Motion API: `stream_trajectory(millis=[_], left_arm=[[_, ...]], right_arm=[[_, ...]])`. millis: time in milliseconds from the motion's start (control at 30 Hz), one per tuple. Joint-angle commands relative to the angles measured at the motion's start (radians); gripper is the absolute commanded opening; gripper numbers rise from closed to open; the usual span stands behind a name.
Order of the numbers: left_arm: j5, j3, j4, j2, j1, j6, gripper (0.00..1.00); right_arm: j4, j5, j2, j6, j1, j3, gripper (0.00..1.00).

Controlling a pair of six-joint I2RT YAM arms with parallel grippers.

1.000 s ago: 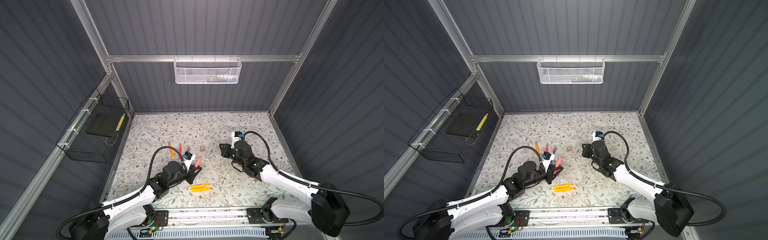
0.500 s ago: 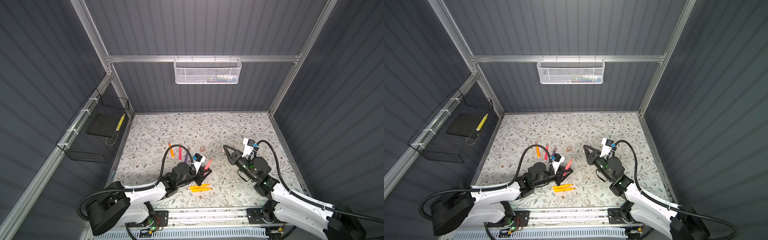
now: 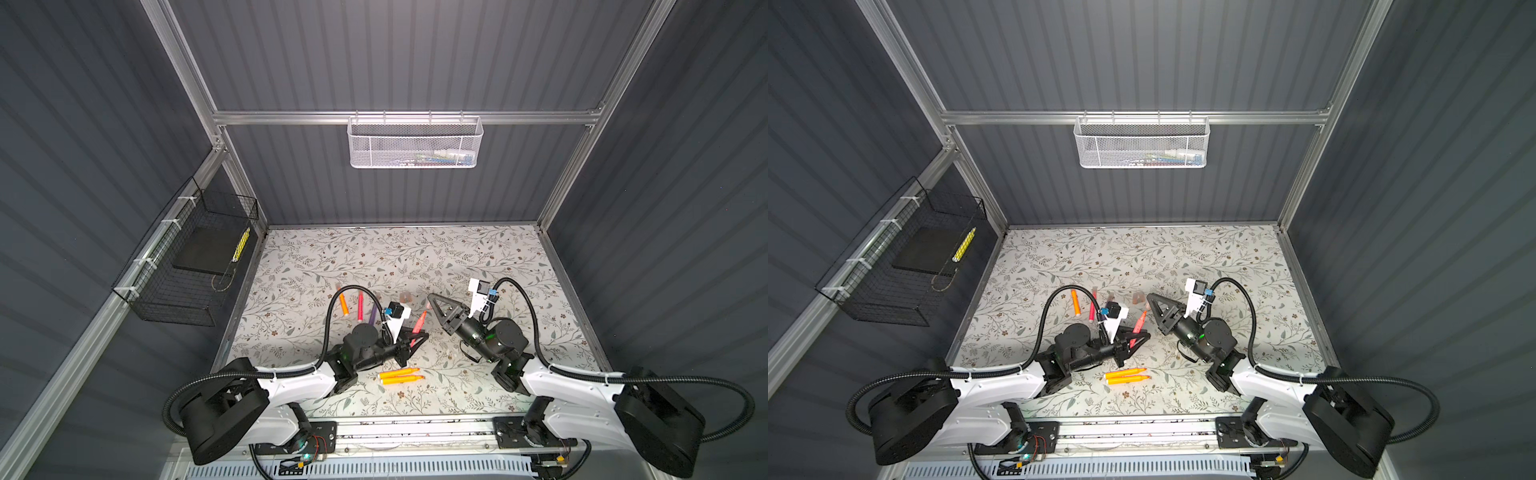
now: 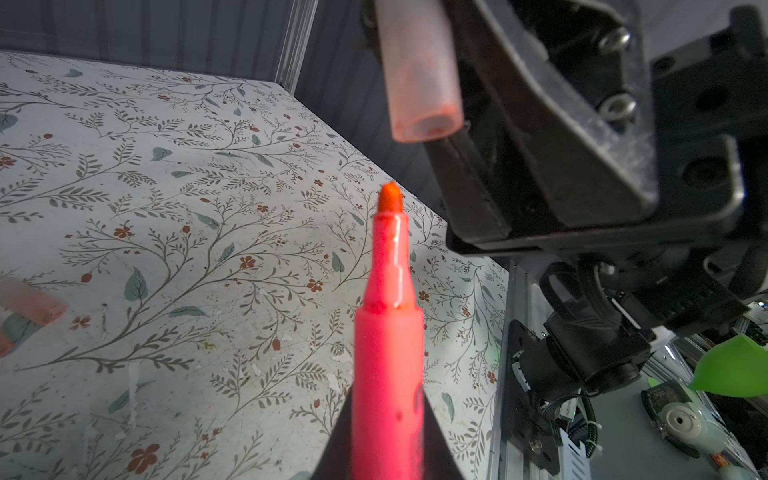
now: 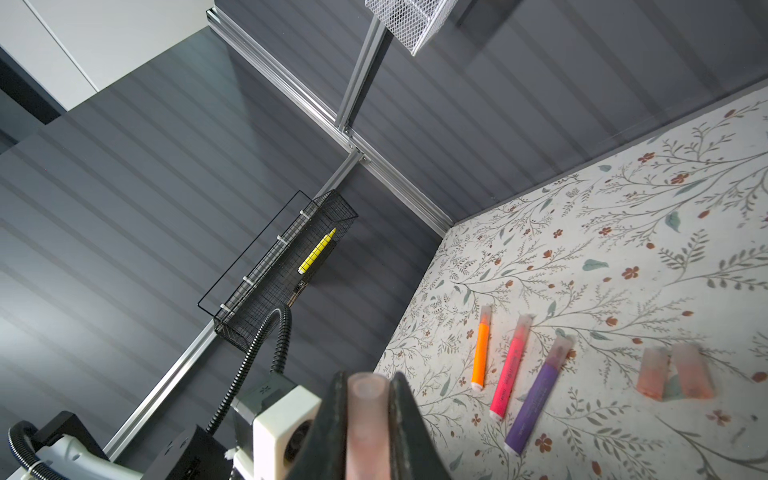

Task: Insert the pens into the pen caps
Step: 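Lift the pale pink cap with the right gripper toward the pink marker, then lower the pale pink cap onto the pink marker tip with the right gripper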

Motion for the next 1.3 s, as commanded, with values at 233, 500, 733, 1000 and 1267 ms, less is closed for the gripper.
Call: stream_trajectory(millis=[233,500,733,1000,1267], left_arm=[[-0.006,0.016,0.045,-0.012,-0.008,-0.011,0.0],[-0.006,0.02,0.028,-0.032,-0.006,-0.002,0.0],[-0.003,0.016,0.022,-0.036,-0.007,-0.004,0.0],[-0.01,0.001,0.027,-0.049,-0.006,-0.004,0.0],[-0.014,0.002,0.02,-0.058,-0.007,0.002,0.0]], right_arm=[[0.079,0.004,0.01,0.01,0.024,-0.005,0.02],[0.081,0.041,0.032,-0.02,0.052,-0.005,0.03],[0.051,0.076,0.016,-0.05,0.052,0.002,0.03],[-0.039,0.104,-0.047,-0.074,0.052,0.018,0.02],[-0.027,0.077,-0.002,-0.056,0.07,0.037,0.01]])
